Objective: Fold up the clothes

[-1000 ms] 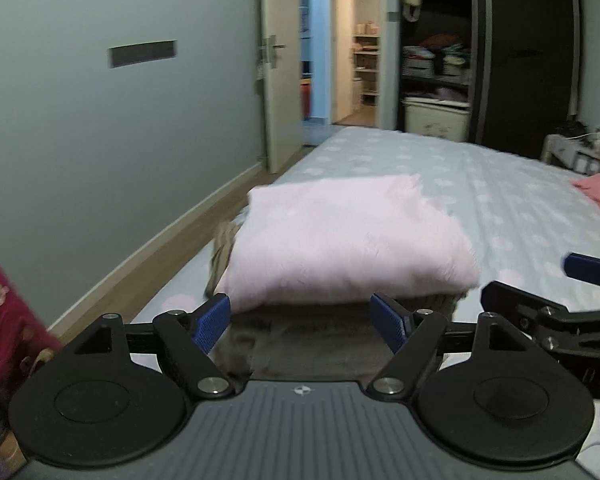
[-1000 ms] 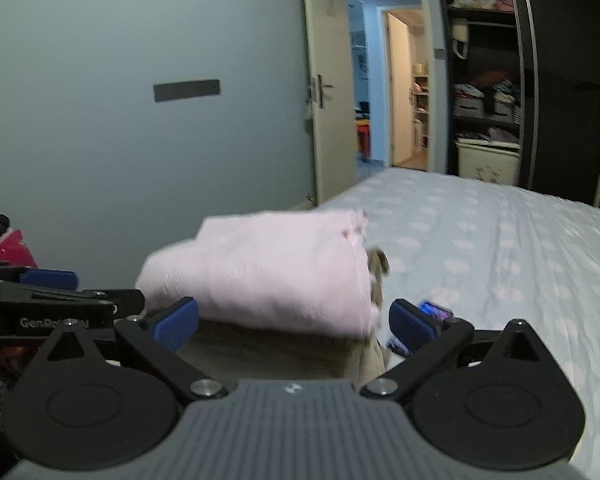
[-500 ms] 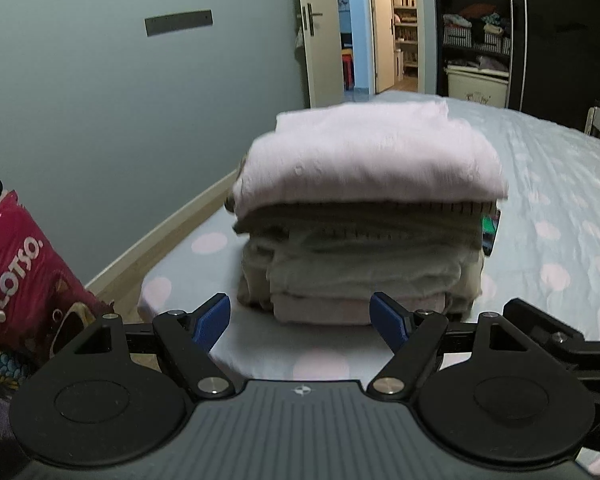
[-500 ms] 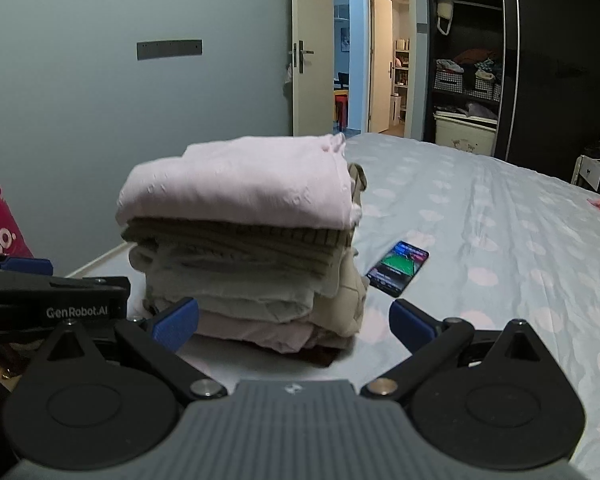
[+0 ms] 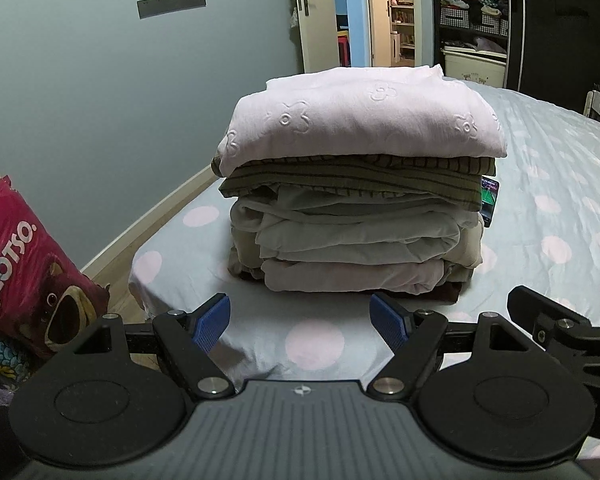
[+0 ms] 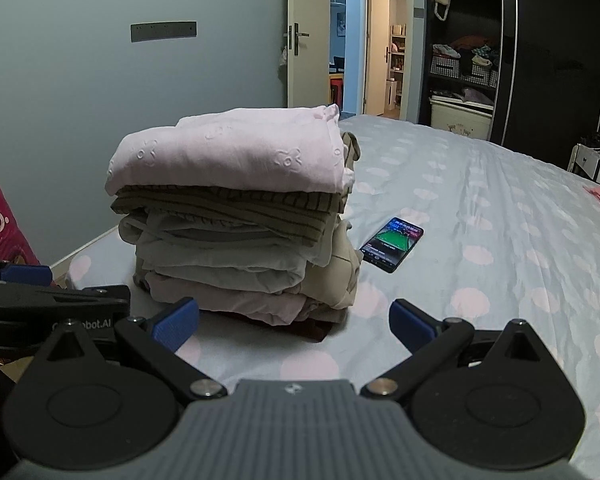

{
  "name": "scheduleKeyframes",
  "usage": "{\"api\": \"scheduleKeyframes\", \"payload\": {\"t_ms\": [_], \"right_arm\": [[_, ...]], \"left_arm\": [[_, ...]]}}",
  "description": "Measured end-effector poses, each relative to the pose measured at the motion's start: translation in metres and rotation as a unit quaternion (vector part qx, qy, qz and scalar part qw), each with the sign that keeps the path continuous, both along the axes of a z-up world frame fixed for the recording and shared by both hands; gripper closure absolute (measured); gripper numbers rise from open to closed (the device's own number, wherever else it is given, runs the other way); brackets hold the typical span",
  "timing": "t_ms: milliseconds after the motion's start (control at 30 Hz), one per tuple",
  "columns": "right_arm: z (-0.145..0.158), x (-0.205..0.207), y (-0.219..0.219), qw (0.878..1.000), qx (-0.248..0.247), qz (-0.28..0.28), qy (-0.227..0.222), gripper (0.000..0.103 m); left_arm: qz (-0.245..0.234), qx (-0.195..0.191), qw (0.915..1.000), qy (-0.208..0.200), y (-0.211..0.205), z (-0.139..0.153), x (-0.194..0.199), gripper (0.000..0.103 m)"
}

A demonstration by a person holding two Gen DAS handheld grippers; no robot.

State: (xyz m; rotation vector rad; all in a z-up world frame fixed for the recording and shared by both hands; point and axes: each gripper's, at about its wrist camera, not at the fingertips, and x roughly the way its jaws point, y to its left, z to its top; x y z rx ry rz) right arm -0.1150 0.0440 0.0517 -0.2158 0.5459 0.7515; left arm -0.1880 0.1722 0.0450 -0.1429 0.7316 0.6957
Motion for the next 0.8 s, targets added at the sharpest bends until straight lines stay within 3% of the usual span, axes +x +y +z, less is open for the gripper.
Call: {"api": "scheduleKeyframes", "payload": {"t_ms": [800], "right_arm": [[-0.0054, -0.0019, -0.0016, 1.000, -0.003, -0.004, 0.009, 0.001]], "left_arm": [[0.003, 0.003, 1.0000, 0.008, 0.0010, -0.0025, -0.0009, 0.027]]}}
